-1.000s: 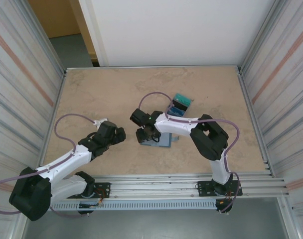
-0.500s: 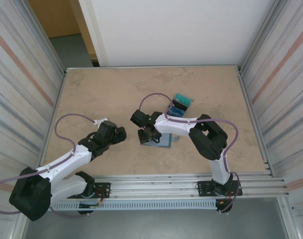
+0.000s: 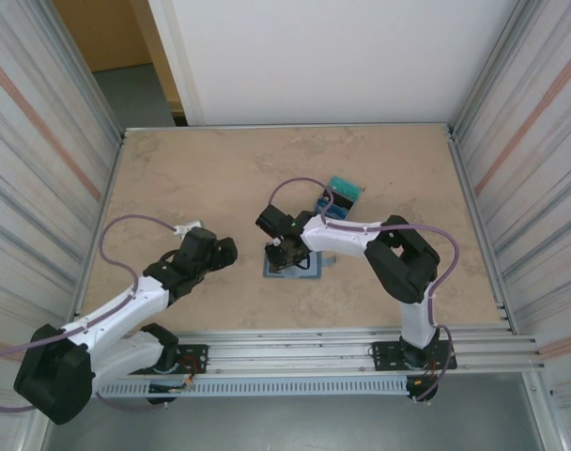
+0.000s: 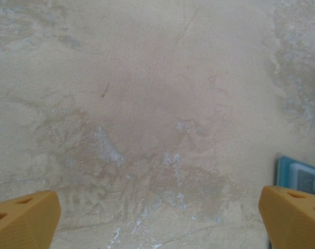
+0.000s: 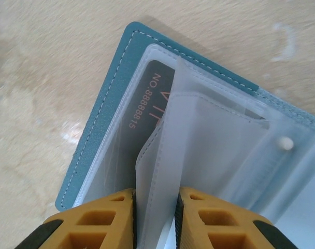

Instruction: Take the credit cards out of the card holder

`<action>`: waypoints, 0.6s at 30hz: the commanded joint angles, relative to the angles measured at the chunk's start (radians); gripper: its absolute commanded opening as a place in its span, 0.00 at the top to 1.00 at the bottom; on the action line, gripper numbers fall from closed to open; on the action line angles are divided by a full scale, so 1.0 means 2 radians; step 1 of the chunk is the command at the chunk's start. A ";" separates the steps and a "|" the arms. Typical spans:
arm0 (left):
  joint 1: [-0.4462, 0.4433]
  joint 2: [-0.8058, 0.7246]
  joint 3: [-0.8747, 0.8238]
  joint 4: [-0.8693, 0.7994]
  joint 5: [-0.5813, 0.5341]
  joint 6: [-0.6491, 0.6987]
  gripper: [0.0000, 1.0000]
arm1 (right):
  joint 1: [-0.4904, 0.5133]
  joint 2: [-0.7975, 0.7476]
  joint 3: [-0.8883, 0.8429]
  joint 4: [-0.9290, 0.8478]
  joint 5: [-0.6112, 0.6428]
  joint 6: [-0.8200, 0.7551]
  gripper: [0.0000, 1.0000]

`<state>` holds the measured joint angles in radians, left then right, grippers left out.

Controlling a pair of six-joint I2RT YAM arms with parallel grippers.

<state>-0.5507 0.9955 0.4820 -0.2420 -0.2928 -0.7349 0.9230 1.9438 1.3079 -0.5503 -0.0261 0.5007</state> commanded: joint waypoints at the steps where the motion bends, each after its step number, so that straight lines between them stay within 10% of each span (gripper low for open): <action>1: 0.003 -0.015 -0.005 -0.013 -0.010 -0.004 0.02 | 0.012 -0.013 -0.015 -0.003 -0.064 -0.042 0.75; 18: 0.003 -0.017 0.000 -0.009 -0.011 0.004 0.01 | 0.029 -0.035 0.004 -0.047 0.025 -0.043 0.66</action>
<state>-0.5507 0.9699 0.4820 -0.2420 -0.2932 -0.7341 0.9920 1.9255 1.3022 -0.5915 -0.0494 0.4038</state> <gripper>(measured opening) 0.986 0.339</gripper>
